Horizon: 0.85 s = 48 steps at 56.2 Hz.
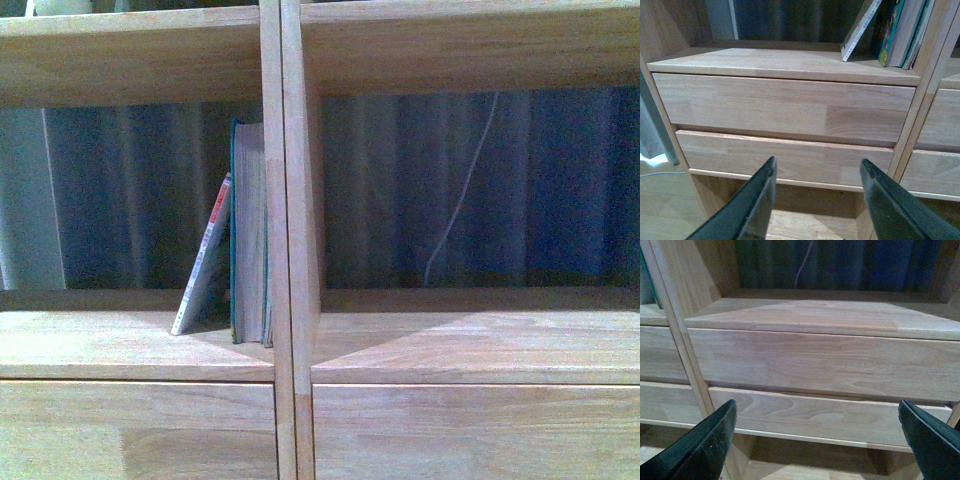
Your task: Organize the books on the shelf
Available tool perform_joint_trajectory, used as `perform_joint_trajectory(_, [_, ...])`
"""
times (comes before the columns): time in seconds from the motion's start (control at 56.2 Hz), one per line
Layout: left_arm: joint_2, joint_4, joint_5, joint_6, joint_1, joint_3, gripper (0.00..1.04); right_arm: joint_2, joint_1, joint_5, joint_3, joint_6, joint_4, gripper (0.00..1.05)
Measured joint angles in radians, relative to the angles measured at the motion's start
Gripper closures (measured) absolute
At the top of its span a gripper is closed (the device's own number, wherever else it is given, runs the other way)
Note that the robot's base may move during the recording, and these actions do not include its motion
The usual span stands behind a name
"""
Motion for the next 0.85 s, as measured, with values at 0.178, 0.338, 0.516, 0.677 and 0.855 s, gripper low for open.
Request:
perform_joint_trajectory(0.178, [0.0,0.0,0.0,0.0,0.0,0.0,0.13,0.0,0.0,0.0,0.0,0.0,0.0,0.07])
perform_joint_trajectory(0.338, [0.0,0.0,0.0,0.0,0.0,0.0,0.07,0.0,0.0,0.0,0.0,0.0,0.0,0.07])
perform_joint_trajectory(0.516, [0.0,0.0,0.0,0.0,0.0,0.0,0.07,0.0,0.0,0.0,0.0,0.0,0.0,0.07])
perform_joint_trajectory(0.677, [0.0,0.0,0.0,0.0,0.0,0.0,0.07,0.0,0.0,0.0,0.0,0.0,0.0,0.07])
perform_joint_trajectory(0.855, [0.0,0.0,0.0,0.0,0.0,0.0,0.07,0.0,0.0,0.0,0.0,0.0,0.0,0.07])
